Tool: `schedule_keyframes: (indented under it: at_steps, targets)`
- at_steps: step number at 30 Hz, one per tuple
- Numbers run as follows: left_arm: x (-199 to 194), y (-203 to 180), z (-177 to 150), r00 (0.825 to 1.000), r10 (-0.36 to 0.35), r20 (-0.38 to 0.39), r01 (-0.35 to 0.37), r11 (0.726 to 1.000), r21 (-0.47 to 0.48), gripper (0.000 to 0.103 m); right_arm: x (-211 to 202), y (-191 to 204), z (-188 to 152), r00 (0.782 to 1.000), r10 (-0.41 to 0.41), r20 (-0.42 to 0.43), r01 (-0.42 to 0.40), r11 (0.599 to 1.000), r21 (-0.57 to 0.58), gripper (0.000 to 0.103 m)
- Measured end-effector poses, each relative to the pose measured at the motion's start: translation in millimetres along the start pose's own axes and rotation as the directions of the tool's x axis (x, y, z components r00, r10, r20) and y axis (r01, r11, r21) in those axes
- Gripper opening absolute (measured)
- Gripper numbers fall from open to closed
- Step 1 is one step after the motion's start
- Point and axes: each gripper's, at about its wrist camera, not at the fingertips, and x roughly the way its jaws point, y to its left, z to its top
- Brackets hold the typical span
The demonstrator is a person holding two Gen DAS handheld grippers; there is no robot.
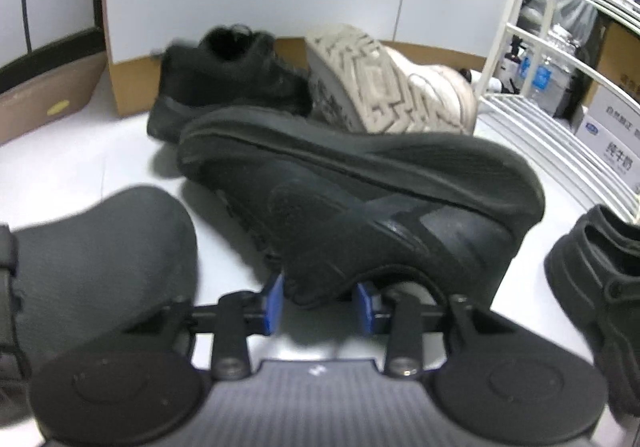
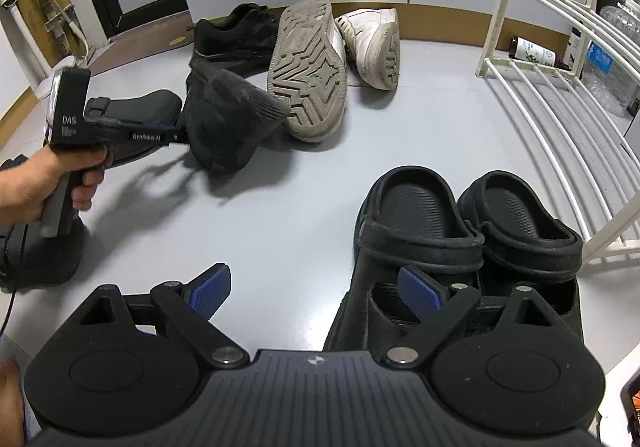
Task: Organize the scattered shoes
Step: 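Grasp the black sneaker by its heel with the left tool, then lift and carry the black sneaker toward the clogs with the left tool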
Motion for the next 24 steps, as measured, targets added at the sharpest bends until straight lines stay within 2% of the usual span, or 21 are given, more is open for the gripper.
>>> schedule_keyframes:
  at_steps: [3, 7, 9, 17, 18, 19, 20, 22, 24]
  targets:
    - [-6.2, 1.1, 7.4, 0.999, -0.001, 0.04, 0.001, 1.0, 0.005, 0.032, 0.1, 0.7, -0.4, 1.0, 0.002, -0.004, -0.003, 1.0, -0.006, 0.094]
    - [-10.9, -1.8, 10.5, 0.998, -0.025, 0.051, 0.023, 0.999, 0.04, 0.025, 1.1, 1.1, -0.3, 1.0, 0.005, -0.008, -0.005, 1.0, -0.008, 0.094]
    - [-16.0, -0.5, 11.1, 0.997, -0.043, 0.061, 0.042, 0.999, 0.027, 0.021, 1.3, 1.7, -0.1, 1.0, 0.005, -0.007, -0.005, 1.0, -0.011, 0.094]
    - [-21.2, -4.7, 16.2, 0.994, -0.094, 0.062, 0.093, 0.996, 0.015, 0.019, 3.3, 3.4, 0.8, 1.0, 0.013, -0.015, -0.013, 1.0, -0.014, 0.094]
    - [-22.6, -4.4, 17.1, 0.993, -0.102, 0.065, 0.102, 0.995, 0.008, 0.016, 3.1, 3.7, 1.2, 1.0, 0.013, -0.014, -0.014, 1.0, -0.015, 0.094]
    - [-23.9, -4.1, 17.5, 0.992, -0.107, 0.067, 0.107, 0.994, 0.001, 0.004, 2.7, 3.8, 1.5, 1.0, 0.013, -0.013, -0.014, 1.0, -0.015, 0.094]
    - [-26.1, -2.3, 17.6, 0.99, -0.122, 0.07, 0.124, 0.992, -0.019, 0.0, 2.5, 3.8, 1.6, 1.0, 0.014, -0.011, -0.014, 1.0, -0.013, 0.094]
    - [-31.6, -0.4, 17.6, 0.986, -0.154, 0.07, 0.157, 0.986, -0.047, 0.0, 2.1, 3.2, 1.5, 1.0, 0.016, -0.009, -0.016, 1.0, -0.006, 0.094]
    - [-35.3, -5.3, 17.0, 0.985, -0.162, 0.061, 0.163, 0.987, -0.013, 0.0, 2.6, 2.7, 0.8, 1.0, 0.016, -0.011, -0.016, 1.0, -0.005, 0.094]
